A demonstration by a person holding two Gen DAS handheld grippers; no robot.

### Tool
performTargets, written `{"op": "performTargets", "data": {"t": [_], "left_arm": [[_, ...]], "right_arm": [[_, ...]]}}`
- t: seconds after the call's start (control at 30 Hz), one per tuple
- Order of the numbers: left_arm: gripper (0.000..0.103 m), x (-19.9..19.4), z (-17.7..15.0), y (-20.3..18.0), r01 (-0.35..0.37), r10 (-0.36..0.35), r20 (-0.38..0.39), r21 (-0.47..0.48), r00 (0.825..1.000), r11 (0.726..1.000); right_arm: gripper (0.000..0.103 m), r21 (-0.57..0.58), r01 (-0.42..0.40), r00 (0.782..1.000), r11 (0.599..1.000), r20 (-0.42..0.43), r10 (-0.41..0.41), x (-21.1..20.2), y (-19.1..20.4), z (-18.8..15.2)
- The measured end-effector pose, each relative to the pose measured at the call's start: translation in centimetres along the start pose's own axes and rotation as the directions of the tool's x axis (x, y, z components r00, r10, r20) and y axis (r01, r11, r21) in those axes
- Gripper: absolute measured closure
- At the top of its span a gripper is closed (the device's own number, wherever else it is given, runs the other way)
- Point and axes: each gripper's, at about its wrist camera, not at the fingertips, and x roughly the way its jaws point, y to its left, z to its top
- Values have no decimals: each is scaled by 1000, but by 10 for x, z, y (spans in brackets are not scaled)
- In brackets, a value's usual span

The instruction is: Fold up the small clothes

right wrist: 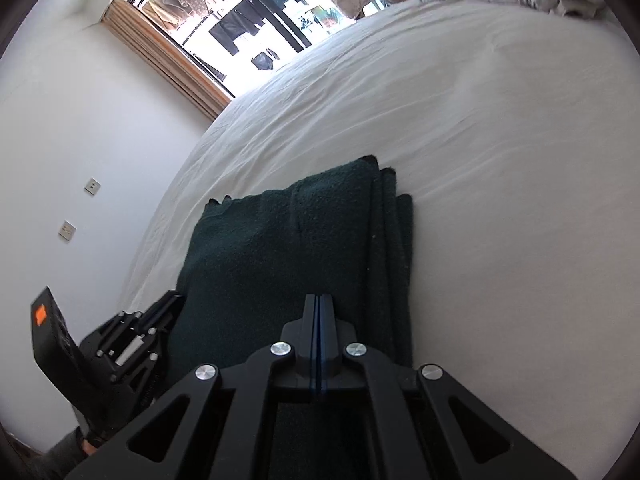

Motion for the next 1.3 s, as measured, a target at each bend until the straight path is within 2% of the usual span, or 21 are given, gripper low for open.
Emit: {"op": "performTargets", "data": {"t": [0.03,0.07,0.1,0.2,0.27,0.4,0.47,0.5,0.57,0.63,0.7,0.8,0.83,0.9,0.97,1.07,1.1,1.2,1.23,1.27,1.3], "left_arm": [[95,-9,-1,2,-12,13,19,-17,1000,1000],[95,-26,-7,2,-17,18,45,-28,999,999],[95,-36,-12,-1,-23,25,67,-26,997,999],[96,-40,-28,-25,-43,39,60,61,997,997],[96,-39,-36,-38,-78,71,63,113,995,990],[96,-48,-43,-39,-78,68,68,149,995,986],[95,-61,-46,-25,-43,35,86,95,996,995],[95,-68,-47,-15,-19,14,95,48,995,999],[95,-75,-45,4,10,-6,103,-40,995,999],[95,-69,-38,29,87,-77,69,-155,995,984],[95,-54,-34,53,174,-175,22,-290,984,941],[91,-34,-39,76,259,-297,-18,-439,955,860],[89,-27,-39,78,283,-334,-29,-467,942,838],[89,-13,-45,83,343,-428,-39,-536,903,772],[89,-7,-49,89,372,-474,-14,-601,880,708],[89,9,-52,102,407,-549,13,-687,836,602],[89,10,-52,104,415,-563,22,-699,826,582],[86,7,-51,110,441,-584,44,-702,811,559],[70,2,-52,113,447,-588,56,-709,807,546],[38,-1,-52,118,454,-587,78,-718,806,527],[28,-5,-54,124,457,-575,104,-726,811,514]], "right_arm": [[79,-11,-48,999,999,23,48,-10,7,-6],[71,-32,-69,997,997,33,70,-17,15,-14],[61,-63,-60,998,996,23,62,-19,22,-22],[63,-142,9,998,990,-57,-17,-8,26,-51],[68,-133,6,999,991,-42,-12,-13,16,-64],[67,-113,32,999,993,2,-32,-44,9,-66],[51,-102,28,999,994,46,-23,-61,4,-57],[36,-83,31,998,996,66,-25,-68,-2,-51],[33,-18,1,998,1000,69,1,-70,-19,-36],[33,48,-63,997,997,47,61,-64,-37,-24],[33,107,-60,998,992,8,59,-49,-47,-14],[33,149,-96,993,984,-58,106,-23,-53,-6],[33,158,-94,990,983,-87,108,-13,-55,-5],[33,172,-100,987,980,-109,120,0,-59,-2],[33,205,-138,982,969,-97,161,7,-64,2],[33,219,-169,975,961,-107,196,15,-64,6],[33,206,-167,974,964,-119,194,18,-61,7],[33,195,-178,971,965,-127,204,22,-57,6],[34,202,-185,970,962,-121,212,21,-58,5],[34,207,-188,970,960,-117,215,21,-60,4],[37,207,-189,970,960,-115,216,21,-60,3]]}}
